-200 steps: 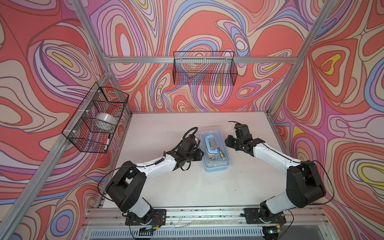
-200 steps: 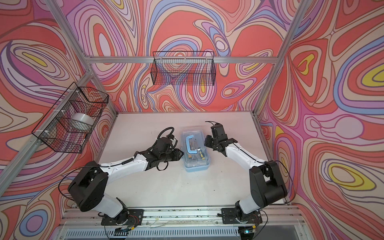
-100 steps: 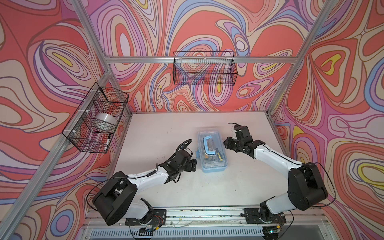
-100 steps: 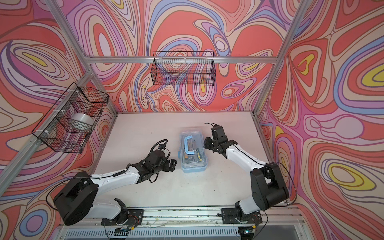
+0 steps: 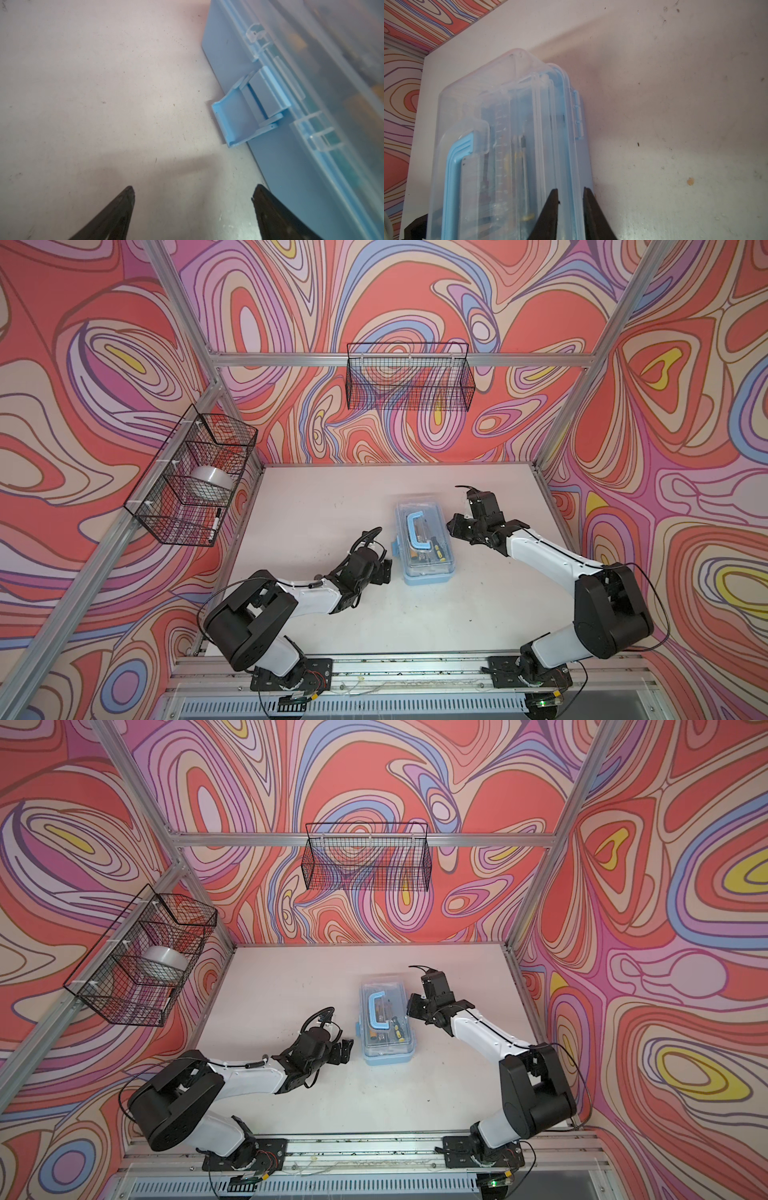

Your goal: Pack the tool kit

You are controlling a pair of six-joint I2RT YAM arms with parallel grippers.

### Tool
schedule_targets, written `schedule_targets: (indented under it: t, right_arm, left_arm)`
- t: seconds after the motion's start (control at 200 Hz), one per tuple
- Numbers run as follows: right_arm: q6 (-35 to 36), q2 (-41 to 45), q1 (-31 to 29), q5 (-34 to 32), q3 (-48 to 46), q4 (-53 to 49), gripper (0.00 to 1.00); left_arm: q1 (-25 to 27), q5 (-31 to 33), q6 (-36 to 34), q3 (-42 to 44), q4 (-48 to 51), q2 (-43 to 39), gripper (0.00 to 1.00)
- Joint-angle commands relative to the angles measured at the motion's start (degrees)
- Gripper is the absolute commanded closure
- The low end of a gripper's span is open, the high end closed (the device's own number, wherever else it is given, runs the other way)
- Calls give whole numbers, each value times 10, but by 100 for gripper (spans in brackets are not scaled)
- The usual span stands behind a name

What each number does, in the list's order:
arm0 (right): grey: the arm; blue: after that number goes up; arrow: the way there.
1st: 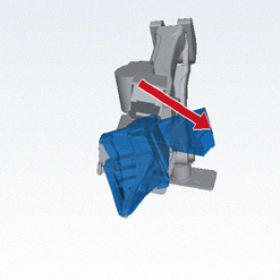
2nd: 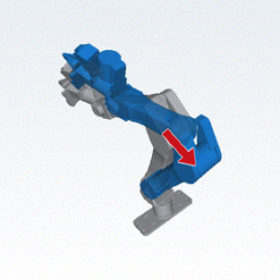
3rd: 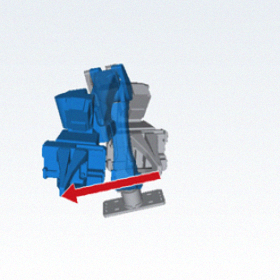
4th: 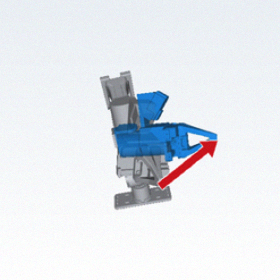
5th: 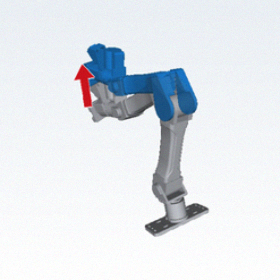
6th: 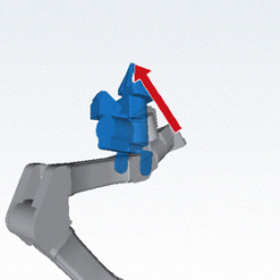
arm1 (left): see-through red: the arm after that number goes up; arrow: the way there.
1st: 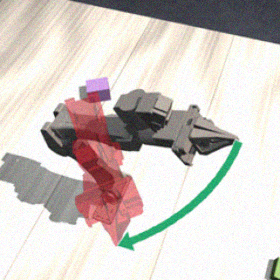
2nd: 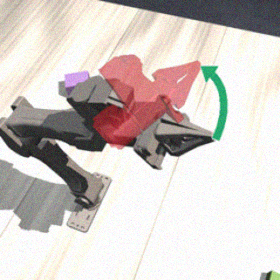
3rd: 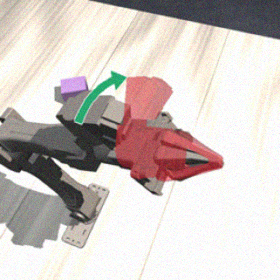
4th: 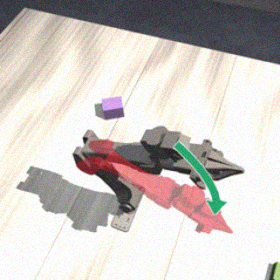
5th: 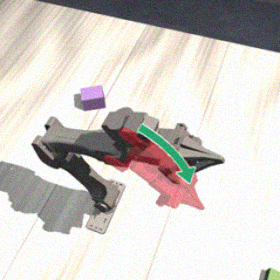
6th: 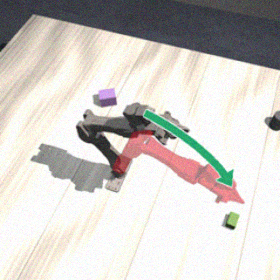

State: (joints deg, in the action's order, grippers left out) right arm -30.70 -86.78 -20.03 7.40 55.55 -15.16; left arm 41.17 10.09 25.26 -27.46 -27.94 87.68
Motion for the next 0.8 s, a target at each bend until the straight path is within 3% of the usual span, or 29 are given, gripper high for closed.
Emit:
schedule_targets:
  t: [0.0,0.305,0.791]
  right_arm:
    - [8,-4,-9,21,0,12,77]
    - [8,-8,-9,27,0,16,79]
    - [8,-4,-9,34,2,21,81]
  left_arm:
    - [8,-3,-16,4,-75,29,11]
    - [14,-16,-12,-4,-175,114,13]
    - [16,48,-8,-10,-248,195,14]
